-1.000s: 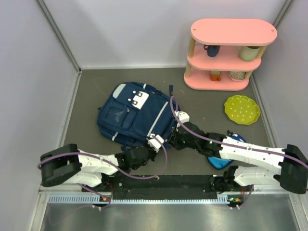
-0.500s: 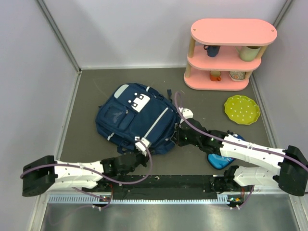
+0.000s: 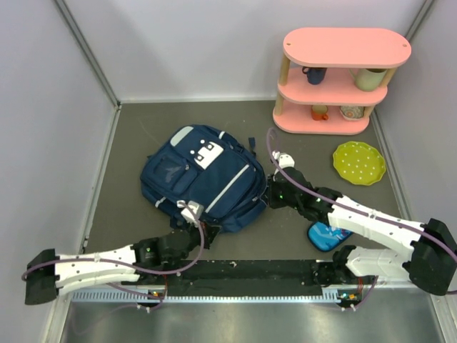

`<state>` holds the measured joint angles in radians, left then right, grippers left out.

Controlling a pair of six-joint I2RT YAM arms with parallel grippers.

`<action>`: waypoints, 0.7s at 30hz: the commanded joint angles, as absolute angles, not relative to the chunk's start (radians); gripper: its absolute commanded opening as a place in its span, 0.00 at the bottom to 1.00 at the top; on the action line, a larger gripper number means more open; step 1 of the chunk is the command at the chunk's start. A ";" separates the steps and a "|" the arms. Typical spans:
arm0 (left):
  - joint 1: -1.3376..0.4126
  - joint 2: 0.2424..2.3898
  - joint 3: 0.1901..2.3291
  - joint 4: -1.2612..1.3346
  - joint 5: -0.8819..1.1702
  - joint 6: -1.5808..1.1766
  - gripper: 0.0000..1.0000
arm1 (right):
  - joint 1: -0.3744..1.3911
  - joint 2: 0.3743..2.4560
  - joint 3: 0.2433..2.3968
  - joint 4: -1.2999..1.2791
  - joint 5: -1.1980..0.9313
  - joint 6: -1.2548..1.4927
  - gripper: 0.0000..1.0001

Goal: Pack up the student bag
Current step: Zip the student bag at the center of the board.

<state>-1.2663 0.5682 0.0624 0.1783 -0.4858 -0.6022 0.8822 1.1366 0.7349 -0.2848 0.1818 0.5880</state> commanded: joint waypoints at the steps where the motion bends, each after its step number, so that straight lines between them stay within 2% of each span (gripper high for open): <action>1: -1.270 0.361 -0.023 0.011 -0.534 -0.788 0.00 | 0.825 1.117 0.741 -0.287 0.273 0.529 0.00; 5: -1.270 0.114 -0.011 -0.152 -0.525 -0.779 0.00 | 0.805 1.118 0.729 -0.272 0.261 0.526 0.00; 8: -1.270 0.031 0.030 -0.198 -0.493 -0.741 0.26 | 0.804 1.112 0.713 -0.236 0.203 0.520 0.00; 9: -1.270 0.028 0.046 -0.205 -0.485 -0.727 0.39 | 0.802 1.109 0.707 -0.227 0.183 0.525 0.00; 10: -1.272 0.037 0.076 -0.206 -0.477 -0.716 0.44 | 0.802 1.105 0.693 -0.209 0.148 0.528 0.00; 12: -1.270 0.069 0.110 -0.206 -0.469 -0.674 0.56 | 0.805 1.086 0.678 -0.195 0.120 0.541 0.00; 16: -1.270 0.266 0.230 -0.175 -0.456 -0.568 0.64 | 0.830 1.051 0.632 -0.186 0.090 0.564 0.00; 21: -1.272 0.582 0.398 -0.032 -0.407 -0.381 0.66 | 0.859 1.002 0.595 -0.192 0.109 0.586 0.00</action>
<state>-1.2671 0.4038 0.2543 -0.1772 -0.4538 -0.5488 0.8387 1.0466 0.6144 -0.2180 0.1032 0.5690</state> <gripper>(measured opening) 0.656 0.021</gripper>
